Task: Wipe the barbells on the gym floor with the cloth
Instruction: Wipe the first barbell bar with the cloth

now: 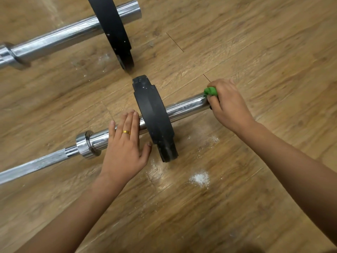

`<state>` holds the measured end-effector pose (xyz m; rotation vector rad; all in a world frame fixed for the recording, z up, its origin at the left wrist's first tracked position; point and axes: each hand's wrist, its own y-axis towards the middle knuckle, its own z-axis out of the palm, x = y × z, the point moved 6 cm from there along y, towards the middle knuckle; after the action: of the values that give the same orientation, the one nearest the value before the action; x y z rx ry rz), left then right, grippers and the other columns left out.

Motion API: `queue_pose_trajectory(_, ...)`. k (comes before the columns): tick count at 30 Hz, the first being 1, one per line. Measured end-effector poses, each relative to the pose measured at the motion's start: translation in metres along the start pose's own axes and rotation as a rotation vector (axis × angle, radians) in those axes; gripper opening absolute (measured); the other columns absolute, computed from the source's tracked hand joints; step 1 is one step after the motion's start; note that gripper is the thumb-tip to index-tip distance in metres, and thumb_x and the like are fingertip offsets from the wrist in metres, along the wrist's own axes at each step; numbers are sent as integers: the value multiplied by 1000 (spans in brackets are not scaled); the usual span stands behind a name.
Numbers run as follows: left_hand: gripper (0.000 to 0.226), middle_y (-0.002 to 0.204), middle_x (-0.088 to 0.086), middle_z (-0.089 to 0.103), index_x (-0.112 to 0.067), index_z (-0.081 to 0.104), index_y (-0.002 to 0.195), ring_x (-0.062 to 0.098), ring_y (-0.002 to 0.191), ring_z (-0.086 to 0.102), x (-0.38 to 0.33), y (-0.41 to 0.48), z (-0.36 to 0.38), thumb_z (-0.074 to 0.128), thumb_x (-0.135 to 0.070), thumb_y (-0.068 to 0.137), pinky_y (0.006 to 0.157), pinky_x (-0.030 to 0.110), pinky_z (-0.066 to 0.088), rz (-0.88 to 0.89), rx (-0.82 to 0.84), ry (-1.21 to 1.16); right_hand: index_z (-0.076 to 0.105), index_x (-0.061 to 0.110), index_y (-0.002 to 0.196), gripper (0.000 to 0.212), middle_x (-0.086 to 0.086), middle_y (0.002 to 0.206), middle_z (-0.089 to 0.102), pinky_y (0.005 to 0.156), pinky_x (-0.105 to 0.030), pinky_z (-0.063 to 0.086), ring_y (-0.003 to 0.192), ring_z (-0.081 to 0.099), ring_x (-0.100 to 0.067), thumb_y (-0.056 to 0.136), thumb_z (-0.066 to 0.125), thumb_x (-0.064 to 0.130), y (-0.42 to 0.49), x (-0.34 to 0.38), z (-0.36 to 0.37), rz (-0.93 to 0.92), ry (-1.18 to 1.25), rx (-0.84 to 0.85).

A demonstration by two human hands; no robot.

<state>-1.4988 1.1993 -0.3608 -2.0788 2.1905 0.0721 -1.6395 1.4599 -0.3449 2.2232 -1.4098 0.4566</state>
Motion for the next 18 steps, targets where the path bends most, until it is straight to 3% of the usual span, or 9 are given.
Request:
queue_pose_trajectory(4,82,166,14,21,-5,15,160,25,155,10,-5,-8,-1,43,-50,97,126,43,-4,-1,-12,-34,57,10,114,24,-2,111,61,118,-47,27,110,53,-18,96,46,21,-11,9,8,-117,-34,106)
queue_pose_trajectory(7,81,167,13,18,-6,14,160,25,156,8,-8,-14,-1,43,-50,98,126,42,-6,4,-12,-60,59,10,110,21,-4,108,62,116,-51,30,105,55,-21,97,45,18,-9,-5,-5,-7,-21,38)
queue_pose_trajectory(9,81,167,13,16,-6,13,160,25,156,5,-10,-19,0,42,-50,99,126,42,-7,4,0,-69,59,8,111,18,-5,107,61,121,-46,22,105,54,-21,97,48,15,-18,0,-4,18,-34,-19)
queue_pose_trajectory(14,81,169,9,5,-9,6,161,21,156,-4,-16,-32,0,37,-51,100,125,39,-11,20,29,-85,57,10,116,23,-4,114,62,121,-40,22,113,54,-22,98,47,20,-30,4,-3,-98,-63,118)
queue_pose_trajectory(16,82,169,8,2,-9,4,161,19,156,-7,-18,-36,1,38,-51,100,125,39,-10,25,33,-90,58,10,112,20,-7,109,63,120,-47,25,106,56,-26,98,47,17,-28,-4,-9,-17,-72,61)
queue_pose_trajectory(18,82,170,7,0,-9,3,161,18,156,-9,-20,-39,2,38,-50,100,125,38,-10,25,40,-106,59,8,114,20,-7,111,63,121,-42,22,107,55,-25,98,48,14,-36,2,-7,18,-69,14)
